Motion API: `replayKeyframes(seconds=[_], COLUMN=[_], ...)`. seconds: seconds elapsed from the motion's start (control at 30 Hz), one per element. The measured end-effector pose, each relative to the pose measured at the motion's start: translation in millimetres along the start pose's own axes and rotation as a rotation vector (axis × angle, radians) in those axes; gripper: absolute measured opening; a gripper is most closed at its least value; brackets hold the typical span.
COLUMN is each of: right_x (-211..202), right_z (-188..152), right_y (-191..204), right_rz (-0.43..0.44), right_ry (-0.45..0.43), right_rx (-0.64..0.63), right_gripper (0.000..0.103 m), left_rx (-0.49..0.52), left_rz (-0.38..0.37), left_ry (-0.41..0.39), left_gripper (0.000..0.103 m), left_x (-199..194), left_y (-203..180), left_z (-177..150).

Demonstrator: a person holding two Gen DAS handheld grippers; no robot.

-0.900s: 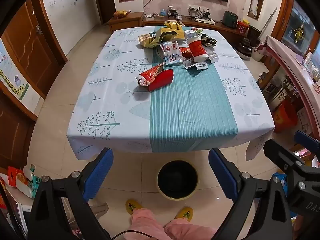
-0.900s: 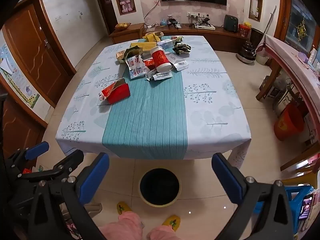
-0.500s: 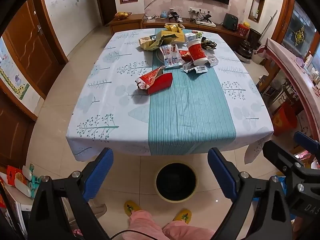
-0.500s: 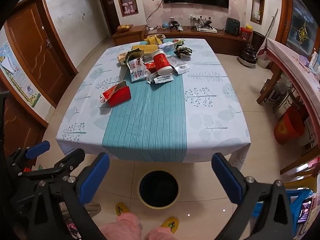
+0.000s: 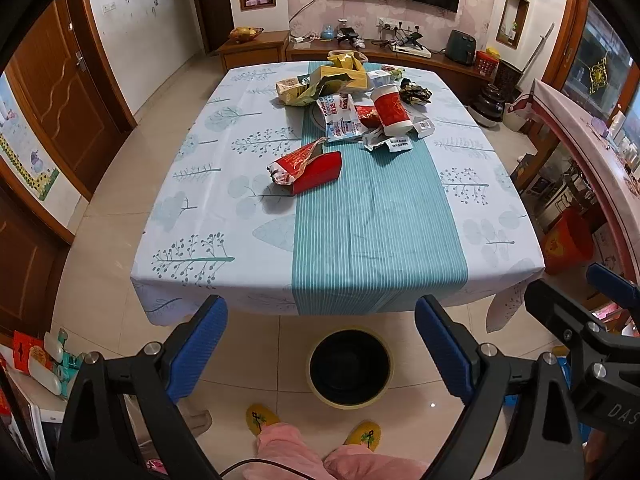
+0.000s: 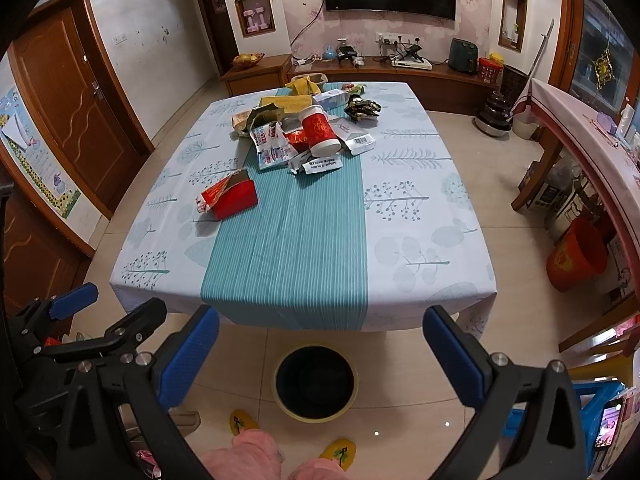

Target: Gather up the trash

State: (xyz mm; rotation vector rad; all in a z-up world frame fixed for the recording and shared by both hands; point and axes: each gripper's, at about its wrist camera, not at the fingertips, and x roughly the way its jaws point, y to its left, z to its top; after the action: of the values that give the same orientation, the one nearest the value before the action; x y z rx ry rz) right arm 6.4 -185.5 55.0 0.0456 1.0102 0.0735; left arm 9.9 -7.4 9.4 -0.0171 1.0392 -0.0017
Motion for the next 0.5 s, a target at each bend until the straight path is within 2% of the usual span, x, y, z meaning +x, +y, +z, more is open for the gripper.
replayKeyframes(seconds=[0.5], right_x=[-0.5], right_z=[0.9], right_y=[-2.2], right_rz=[-0.003], right_ry=[-0.003], right_rx=[-0.002], right_gripper=[0.102], left_rx=[0.001], left_rz=[-0.002], left_ry=[0.002], left_gripper=[0.092], left_x=[0.2], left_y=[-1.3], left_z=[0.6])
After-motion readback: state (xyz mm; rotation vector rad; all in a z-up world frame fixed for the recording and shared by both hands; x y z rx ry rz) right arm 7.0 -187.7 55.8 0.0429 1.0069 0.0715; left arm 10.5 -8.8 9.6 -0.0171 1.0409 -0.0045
